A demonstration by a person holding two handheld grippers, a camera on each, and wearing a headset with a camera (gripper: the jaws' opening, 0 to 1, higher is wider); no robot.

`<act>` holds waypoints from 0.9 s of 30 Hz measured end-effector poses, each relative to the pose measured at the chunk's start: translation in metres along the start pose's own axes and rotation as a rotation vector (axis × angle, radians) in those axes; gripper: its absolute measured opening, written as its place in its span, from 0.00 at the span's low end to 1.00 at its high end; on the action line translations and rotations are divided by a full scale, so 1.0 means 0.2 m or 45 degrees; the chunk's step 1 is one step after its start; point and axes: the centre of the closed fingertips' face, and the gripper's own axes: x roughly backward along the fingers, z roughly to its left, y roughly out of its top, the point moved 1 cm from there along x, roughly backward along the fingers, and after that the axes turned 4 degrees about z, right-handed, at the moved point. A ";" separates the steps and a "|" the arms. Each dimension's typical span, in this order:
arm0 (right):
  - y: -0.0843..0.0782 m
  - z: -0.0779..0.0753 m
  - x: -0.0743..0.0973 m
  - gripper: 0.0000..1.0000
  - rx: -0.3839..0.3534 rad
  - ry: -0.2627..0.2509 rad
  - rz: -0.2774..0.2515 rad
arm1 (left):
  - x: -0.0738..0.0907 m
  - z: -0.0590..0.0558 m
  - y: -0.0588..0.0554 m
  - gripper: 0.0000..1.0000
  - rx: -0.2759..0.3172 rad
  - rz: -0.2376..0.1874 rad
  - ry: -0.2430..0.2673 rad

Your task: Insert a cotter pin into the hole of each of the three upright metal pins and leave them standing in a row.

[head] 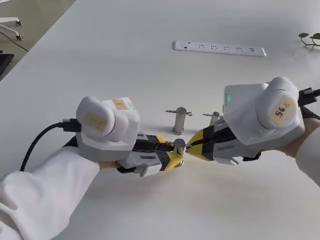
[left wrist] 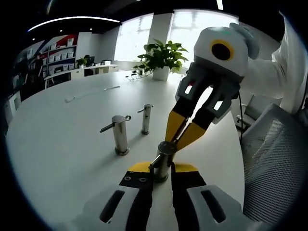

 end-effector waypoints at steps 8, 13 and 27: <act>-0.01 -0.01 0.00 0.00 0.090 -0.002 0.072 | 0.00 -0.01 -0.01 0.12 -0.019 0.006 -0.008; -0.01 0.00 -0.01 0.00 0.222 0.010 0.100 | 0.00 -0.01 -0.01 0.12 -0.046 0.017 -0.008; 0.03 0.02 0.01 0.16 0.140 0.078 -0.009 | 0.04 -0.01 -0.03 0.23 -0.115 0.062 0.007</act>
